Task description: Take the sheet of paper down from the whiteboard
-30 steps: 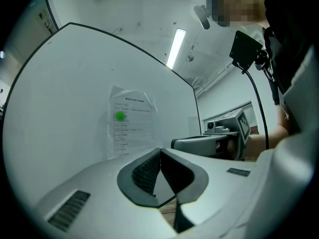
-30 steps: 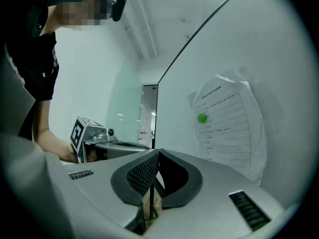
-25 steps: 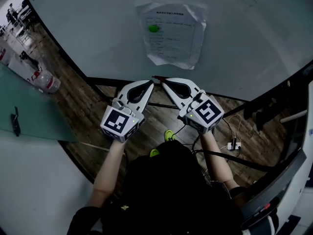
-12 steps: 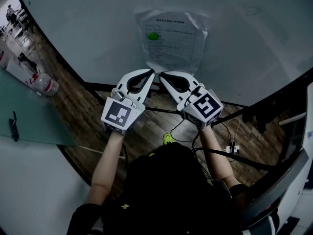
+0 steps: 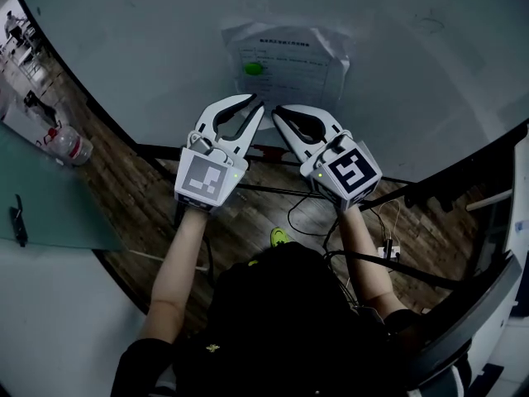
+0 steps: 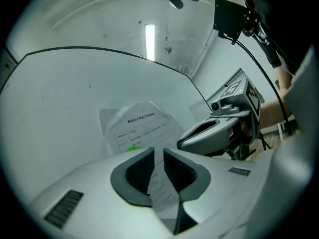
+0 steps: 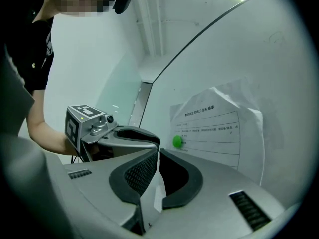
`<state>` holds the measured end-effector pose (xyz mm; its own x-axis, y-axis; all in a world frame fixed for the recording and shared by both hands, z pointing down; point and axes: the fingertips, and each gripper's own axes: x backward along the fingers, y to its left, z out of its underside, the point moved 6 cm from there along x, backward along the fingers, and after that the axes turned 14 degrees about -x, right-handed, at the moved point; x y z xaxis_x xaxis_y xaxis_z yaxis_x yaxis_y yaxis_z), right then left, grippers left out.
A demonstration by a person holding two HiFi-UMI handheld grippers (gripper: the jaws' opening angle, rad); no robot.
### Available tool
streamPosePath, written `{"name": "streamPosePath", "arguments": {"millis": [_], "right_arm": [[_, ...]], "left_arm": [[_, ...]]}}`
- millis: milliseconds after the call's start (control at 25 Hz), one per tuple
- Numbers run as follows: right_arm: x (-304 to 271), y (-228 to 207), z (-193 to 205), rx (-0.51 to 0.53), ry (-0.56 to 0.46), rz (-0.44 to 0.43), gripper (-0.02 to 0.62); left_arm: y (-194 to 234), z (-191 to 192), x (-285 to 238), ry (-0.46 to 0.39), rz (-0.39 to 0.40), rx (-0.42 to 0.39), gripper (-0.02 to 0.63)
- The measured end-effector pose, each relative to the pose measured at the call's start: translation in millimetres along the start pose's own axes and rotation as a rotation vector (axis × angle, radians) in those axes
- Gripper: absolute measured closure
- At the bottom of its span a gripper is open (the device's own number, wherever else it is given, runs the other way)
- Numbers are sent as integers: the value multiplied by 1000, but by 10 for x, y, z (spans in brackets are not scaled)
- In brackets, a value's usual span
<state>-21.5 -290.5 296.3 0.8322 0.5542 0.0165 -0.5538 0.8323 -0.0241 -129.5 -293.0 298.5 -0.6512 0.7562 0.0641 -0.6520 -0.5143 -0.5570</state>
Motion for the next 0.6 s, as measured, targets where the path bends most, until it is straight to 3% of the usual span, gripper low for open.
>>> {"name": "streamPosePath", "arguments": {"millis": [600], "right_arm": [[-104,-259,-127,24,4,36,558]], "left_arm": [[242,65,-300,75,-93,-116,442]]}}
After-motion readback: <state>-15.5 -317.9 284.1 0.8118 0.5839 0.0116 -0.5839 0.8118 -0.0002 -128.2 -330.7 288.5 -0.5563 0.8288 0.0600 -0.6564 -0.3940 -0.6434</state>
